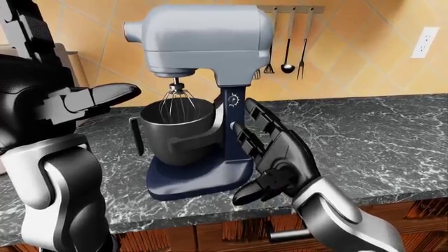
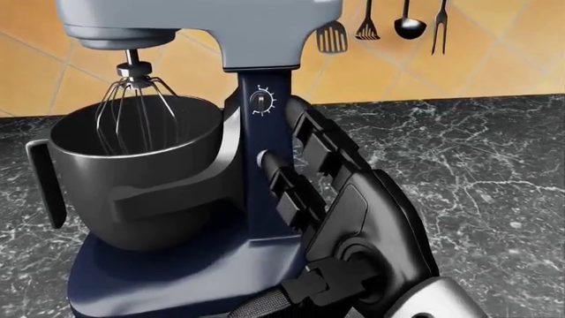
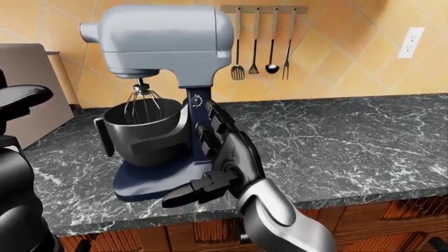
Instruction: Open the stand mixer head.
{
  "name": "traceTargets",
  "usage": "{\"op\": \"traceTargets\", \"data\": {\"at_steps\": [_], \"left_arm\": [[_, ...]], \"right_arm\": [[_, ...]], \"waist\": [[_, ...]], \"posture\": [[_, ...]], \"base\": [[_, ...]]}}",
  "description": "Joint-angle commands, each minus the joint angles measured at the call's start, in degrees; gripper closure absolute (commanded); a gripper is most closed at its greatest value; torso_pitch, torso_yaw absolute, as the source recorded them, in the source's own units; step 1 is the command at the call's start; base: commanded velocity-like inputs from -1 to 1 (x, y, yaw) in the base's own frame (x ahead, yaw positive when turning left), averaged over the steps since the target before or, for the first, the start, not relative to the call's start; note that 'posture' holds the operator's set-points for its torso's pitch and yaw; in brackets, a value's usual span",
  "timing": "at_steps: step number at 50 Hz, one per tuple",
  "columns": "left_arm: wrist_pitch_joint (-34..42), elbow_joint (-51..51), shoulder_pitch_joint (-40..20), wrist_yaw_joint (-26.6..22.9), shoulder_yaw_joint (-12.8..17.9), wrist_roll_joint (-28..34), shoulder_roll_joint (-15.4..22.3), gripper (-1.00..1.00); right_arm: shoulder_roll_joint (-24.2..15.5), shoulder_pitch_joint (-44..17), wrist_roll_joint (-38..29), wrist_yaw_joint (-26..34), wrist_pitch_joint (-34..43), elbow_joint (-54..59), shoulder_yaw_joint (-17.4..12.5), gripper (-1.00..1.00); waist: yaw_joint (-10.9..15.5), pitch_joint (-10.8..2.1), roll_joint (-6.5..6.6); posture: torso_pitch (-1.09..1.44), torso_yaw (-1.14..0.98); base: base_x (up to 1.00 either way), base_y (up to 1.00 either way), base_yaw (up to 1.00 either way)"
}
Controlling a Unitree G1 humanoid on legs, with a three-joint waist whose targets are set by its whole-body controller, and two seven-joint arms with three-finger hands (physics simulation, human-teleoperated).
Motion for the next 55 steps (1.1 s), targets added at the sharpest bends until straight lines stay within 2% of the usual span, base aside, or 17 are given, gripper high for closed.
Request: {"op": "traceTargets", "data": {"at_steps": [1, 37, 55], "left_arm": [[-0.47, -0.43, -1.45, -0.27, 0.06, 0.06, 0.49, -1.0], [-0.37, -0.48, -1.38, -0.07, 0.52, -0.11, 0.85, -1.0], [-0.67, -0.17, -1.28, -0.06, 0.69, -0.29, 1.04, -1.0]], "right_arm": [[0.1, -1.05, -0.86, 1.01, -1.82, -0.81, -0.16, -1.0], [2.05, -1.23, -5.55, 5.01, -2.29, 1.58, 0.99, -1.0], [2.06, -1.83, -7.77, 7.03, -3.05, 3.55, 0.6, -1.0]], "waist": [[0.0, 0.08, 0.3], [-0.02, 0.04, 0.52], [0.02, 0.11, 0.56]], "posture": [[-0.46, 0.0], [-0.46, 0.0], [-0.46, 0.0]], "base": [[0.0, 0.0, 0.0], [0.0, 0.0, 0.0], [0.0, 0.0, 0.0]]}}
